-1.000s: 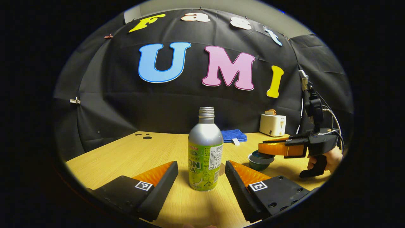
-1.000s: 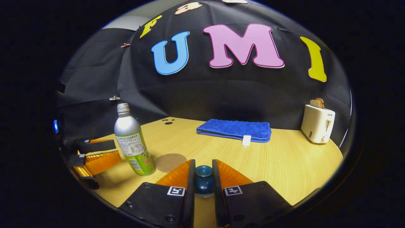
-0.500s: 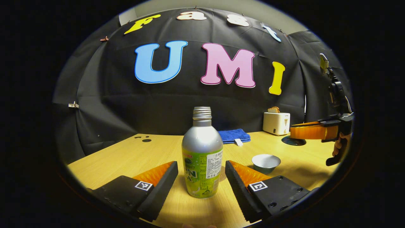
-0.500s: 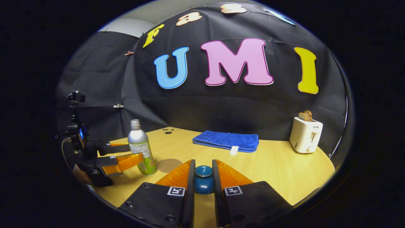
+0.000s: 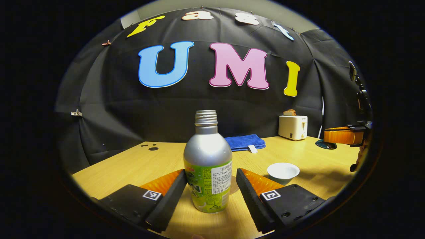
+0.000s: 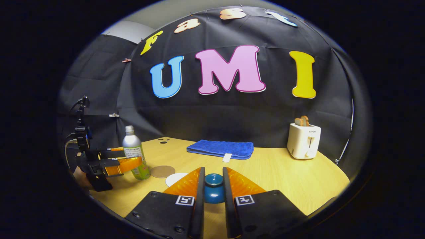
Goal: Open the teacup lid with one hand, grasp the water bottle and pour water into the teacup with the other hand; after pouring, place the water bottle on the coaster and then close the teacup lid.
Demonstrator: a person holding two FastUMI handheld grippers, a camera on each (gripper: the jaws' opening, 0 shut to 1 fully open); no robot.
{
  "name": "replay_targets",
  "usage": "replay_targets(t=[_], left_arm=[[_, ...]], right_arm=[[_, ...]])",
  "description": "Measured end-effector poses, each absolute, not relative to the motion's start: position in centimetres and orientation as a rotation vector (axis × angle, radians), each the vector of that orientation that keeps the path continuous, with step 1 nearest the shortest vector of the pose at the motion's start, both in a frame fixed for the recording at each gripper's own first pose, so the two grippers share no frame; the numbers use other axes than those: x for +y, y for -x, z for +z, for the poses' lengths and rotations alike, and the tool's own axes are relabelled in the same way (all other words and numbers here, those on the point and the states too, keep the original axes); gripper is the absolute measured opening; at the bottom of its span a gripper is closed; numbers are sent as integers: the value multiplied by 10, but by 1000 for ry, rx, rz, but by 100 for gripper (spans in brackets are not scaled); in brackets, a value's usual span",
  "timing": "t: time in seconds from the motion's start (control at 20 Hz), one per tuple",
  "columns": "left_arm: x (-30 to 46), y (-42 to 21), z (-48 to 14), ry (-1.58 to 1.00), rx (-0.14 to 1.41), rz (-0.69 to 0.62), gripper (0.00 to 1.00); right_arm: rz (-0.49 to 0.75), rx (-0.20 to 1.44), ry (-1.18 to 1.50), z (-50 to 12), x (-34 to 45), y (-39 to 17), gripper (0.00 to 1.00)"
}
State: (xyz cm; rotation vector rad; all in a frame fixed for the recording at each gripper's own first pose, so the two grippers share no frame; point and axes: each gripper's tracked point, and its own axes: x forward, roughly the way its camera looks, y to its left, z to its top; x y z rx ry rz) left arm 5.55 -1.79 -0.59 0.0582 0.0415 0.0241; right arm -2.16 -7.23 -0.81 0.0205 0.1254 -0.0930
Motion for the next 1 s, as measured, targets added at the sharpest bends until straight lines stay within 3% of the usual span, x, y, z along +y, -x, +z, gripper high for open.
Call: replay_targets(t=[0.05,0.15,0.2,0.25,0.65,1.0], left_arm=[[-18,-56,-6,-58,44,26,83],[-22,-55,-5,-66,47,16,83],[-23,-55,-5,-86,52,14,83],[-23,-56,-3,-122,59,19,82],[-25,-62,25,-616,93,59,82],[-46,-70,10,-994,135,38,81]], right_arm=[[-97,130,-17,-11,-75,24,30],[-96,136,-24,-13,-76,29,30],[-98,135,-28,-14,-79,31,35],[-101,132,-31,-13,-81,33,30],[-123,112,-25,-6,-104,55,30],[-144,96,-4,-1,-123,68,30]])
